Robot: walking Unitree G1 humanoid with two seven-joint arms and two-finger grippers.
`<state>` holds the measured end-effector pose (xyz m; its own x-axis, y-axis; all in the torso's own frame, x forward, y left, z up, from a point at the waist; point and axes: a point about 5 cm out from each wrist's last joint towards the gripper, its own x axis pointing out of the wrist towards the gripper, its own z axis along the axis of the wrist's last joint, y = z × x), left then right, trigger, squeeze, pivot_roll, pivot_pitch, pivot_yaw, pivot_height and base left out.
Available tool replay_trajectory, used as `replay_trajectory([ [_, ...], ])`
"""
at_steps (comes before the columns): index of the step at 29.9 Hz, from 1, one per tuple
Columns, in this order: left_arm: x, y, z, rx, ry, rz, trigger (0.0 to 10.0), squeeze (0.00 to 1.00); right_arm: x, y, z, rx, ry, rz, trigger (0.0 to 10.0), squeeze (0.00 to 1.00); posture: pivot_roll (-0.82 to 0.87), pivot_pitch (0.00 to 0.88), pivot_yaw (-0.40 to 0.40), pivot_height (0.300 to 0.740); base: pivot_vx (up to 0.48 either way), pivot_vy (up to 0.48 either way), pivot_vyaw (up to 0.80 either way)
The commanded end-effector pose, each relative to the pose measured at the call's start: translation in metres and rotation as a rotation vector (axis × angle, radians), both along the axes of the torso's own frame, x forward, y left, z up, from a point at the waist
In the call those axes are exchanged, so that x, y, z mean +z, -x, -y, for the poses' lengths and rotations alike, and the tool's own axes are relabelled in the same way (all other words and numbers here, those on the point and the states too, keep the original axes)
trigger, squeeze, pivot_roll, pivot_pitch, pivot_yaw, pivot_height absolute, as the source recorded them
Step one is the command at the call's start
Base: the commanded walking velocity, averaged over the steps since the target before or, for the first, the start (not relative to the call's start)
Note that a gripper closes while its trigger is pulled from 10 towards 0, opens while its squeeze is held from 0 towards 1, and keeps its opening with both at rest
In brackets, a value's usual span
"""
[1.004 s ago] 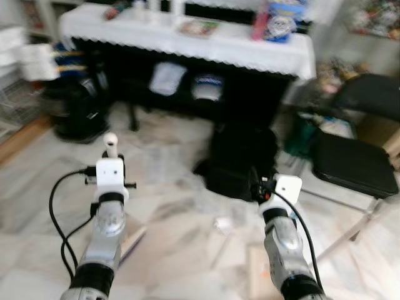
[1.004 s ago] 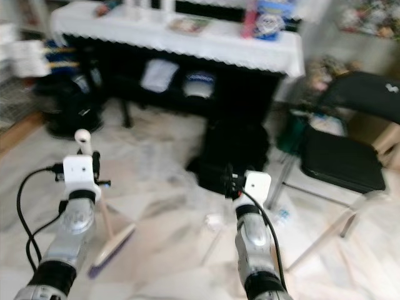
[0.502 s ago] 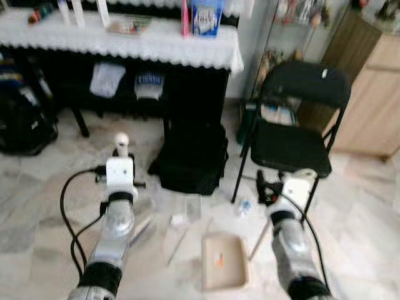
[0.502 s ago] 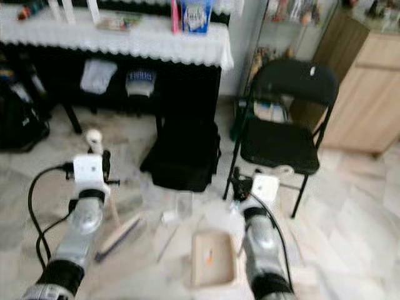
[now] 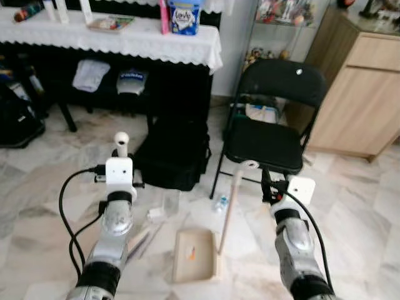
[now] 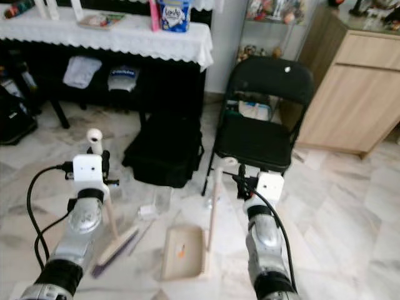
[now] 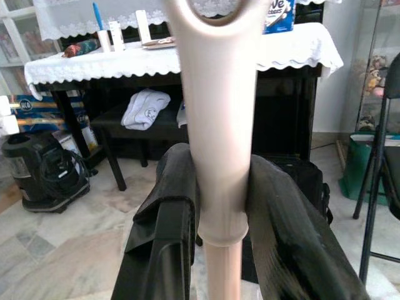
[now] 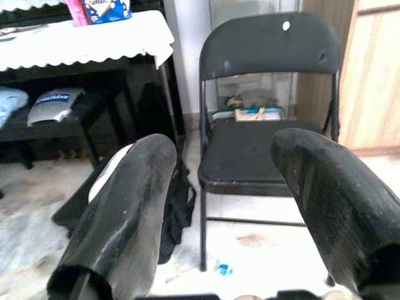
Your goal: Sweep floor
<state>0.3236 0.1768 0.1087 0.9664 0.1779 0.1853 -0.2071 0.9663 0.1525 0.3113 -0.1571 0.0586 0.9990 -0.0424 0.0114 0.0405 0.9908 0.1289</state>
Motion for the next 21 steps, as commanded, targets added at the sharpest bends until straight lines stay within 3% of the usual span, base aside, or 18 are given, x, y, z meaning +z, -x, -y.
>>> replay_trajectory([
  [1, 0.0095, -0.0031, -0.0030, 0.003, -0.023, 0.038, 10.0, 0.00, 0.0028, -0.0007, -0.0014, 0.010, -0.008, 0.017, 10.0, 0.28, 0.01, 0.000, -0.037, 0.740, 0.000, 0.000, 0.00],
  [2, 0.0095, -0.0031, -0.0030, 0.004, -0.023, 0.037, 10.0, 0.00, 0.0036, -0.0008, -0.0017, 0.016, -0.004, 0.023, 10.0, 1.00, 0.01, 0.000, -0.037, 0.740, 0.000, 0.000, 0.00],
  [21, 0.0078, -0.0036, -0.0011, -0.003, 0.000, 0.029, 10.0, 0.00, 0.0082, -0.0021, -0.0056, 0.043, 0.028, 0.046, 10.0, 1.00, 0.00, 0.000, -0.039, 0.740, 0.000, 0.000, 0.00],
])
